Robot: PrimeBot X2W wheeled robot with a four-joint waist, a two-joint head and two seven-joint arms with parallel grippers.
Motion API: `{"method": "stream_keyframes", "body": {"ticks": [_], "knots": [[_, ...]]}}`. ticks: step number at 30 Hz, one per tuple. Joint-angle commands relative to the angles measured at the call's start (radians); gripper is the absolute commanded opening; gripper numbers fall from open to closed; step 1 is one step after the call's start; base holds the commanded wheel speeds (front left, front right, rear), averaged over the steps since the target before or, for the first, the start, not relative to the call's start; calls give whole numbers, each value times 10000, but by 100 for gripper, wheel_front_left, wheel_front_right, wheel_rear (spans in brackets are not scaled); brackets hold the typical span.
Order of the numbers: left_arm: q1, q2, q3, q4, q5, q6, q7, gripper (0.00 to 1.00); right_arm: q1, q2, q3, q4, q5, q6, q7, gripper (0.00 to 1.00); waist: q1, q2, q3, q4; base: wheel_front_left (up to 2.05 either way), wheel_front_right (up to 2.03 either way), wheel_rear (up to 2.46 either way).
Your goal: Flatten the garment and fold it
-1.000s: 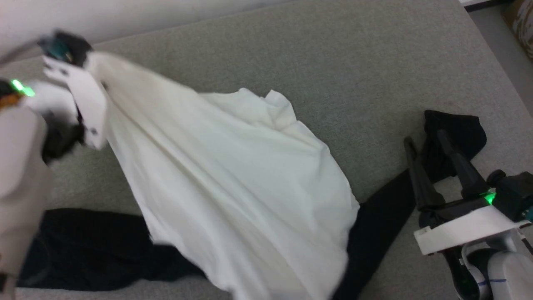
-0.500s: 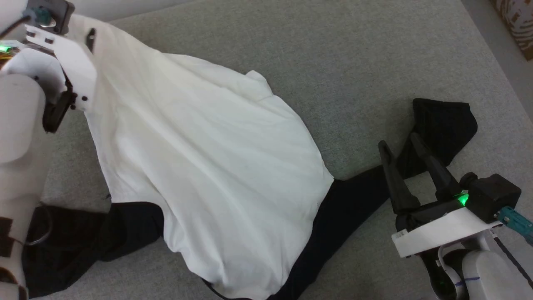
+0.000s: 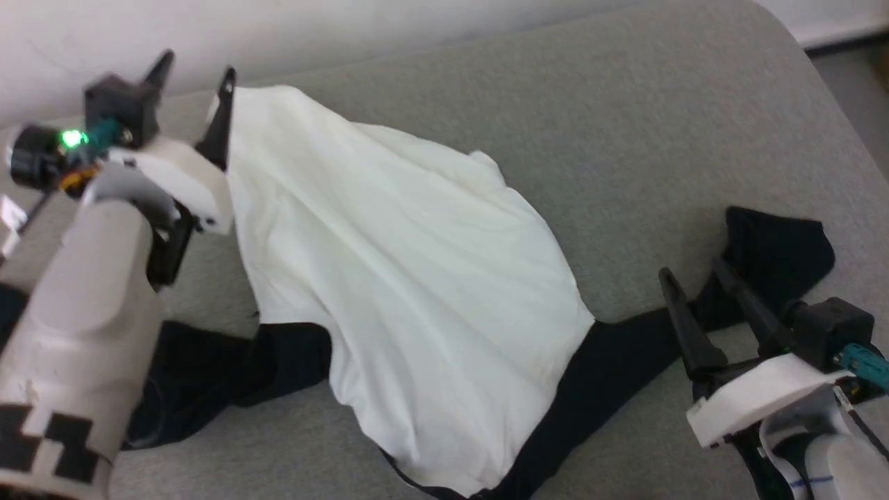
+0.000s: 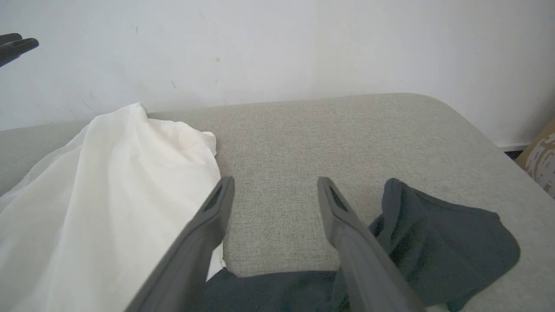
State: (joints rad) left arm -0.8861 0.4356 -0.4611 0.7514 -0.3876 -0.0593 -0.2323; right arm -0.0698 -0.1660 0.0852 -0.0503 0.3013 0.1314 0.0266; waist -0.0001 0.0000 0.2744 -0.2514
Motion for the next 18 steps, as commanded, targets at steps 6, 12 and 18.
{"method": "stream_keyframes", "body": {"ticks": [6, 12, 18], "knots": [[2382, -45, 505, -2162, -312, 670, -279, 100, 603, -205, -219, -95, -22, -7, 791, 100, 1, 0, -1641, 1827, 0, 0, 0], [5648, -56, 1215, -5276, -173, 1736, -291, 100, 1100, -224, -440, -68, -132, -7, 1584, 100, 1, 0, -2077, 2499, 0, 0, 0], [8274, -719, 1493, -7326, 59, 2520, -293, 100, 1445, -164, -1123, 339, -717, -7, 3080, 100, 1, 0, -2151, 3041, 0, 0, 0]]}}
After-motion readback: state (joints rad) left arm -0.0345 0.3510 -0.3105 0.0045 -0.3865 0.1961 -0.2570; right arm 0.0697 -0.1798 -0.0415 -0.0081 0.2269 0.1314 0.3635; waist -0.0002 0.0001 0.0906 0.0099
